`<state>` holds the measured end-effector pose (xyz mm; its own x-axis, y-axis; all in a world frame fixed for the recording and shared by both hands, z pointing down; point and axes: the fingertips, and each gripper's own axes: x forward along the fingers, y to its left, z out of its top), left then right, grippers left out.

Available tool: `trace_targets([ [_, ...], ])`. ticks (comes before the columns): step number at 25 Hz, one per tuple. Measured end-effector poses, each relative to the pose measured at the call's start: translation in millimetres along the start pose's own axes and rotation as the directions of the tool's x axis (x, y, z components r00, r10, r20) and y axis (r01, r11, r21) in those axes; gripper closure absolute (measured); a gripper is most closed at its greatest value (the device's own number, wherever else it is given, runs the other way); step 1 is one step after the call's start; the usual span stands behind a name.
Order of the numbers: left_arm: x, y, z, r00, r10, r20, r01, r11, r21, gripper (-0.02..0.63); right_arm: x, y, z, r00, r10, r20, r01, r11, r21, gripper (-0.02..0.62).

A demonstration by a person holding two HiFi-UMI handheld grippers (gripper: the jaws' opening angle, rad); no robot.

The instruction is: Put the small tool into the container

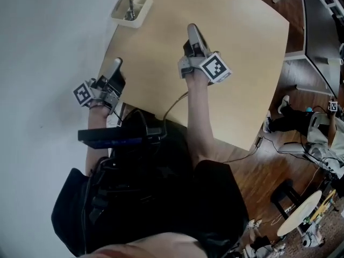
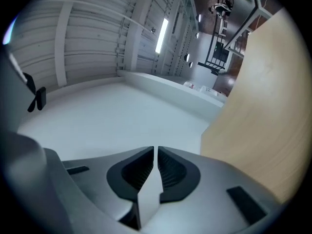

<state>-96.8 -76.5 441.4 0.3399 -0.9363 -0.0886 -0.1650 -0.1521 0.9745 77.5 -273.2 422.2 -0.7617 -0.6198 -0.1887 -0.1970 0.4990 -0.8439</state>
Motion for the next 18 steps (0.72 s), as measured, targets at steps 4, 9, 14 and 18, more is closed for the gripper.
trace_targets([
  [4, -19.6, 11.8, -0.8, 1.0, 0.015, 0.003, -0.015, 1.0, 0.025, 0.572, 2.3, 5.5, -20.6, 0.996, 0.08, 0.027, -0.081, 0.996, 0.042, 0.594],
  [9, -13.8, 33.2, 22.5, 1.0, -0.026, -0.008, 0.027, 0.999, 0.03, 0.572, -43.6, -8.3, -3.7, 0.993, 0.064, 0.104, -0.052, 0.992, -0.114, 0.606],
  [14, -17.7, 24.4, 20.0, 0.996, -0.067, -0.053, 0.071, 0.994, 0.081, 0.572, -143.3, -31.6, 12.5, 0.988, -0.035, 0.15, 0.057, 0.987, -0.15, 0.61],
  [18, -3.6, 10.7, 11.7, 0.984, -0.109, -0.139, 0.124, 0.987, 0.105, 0.572, -194.8, -21.4, 23.9, 0.967, -0.042, 0.252, 0.067, 0.994, -0.092, 0.611],
])
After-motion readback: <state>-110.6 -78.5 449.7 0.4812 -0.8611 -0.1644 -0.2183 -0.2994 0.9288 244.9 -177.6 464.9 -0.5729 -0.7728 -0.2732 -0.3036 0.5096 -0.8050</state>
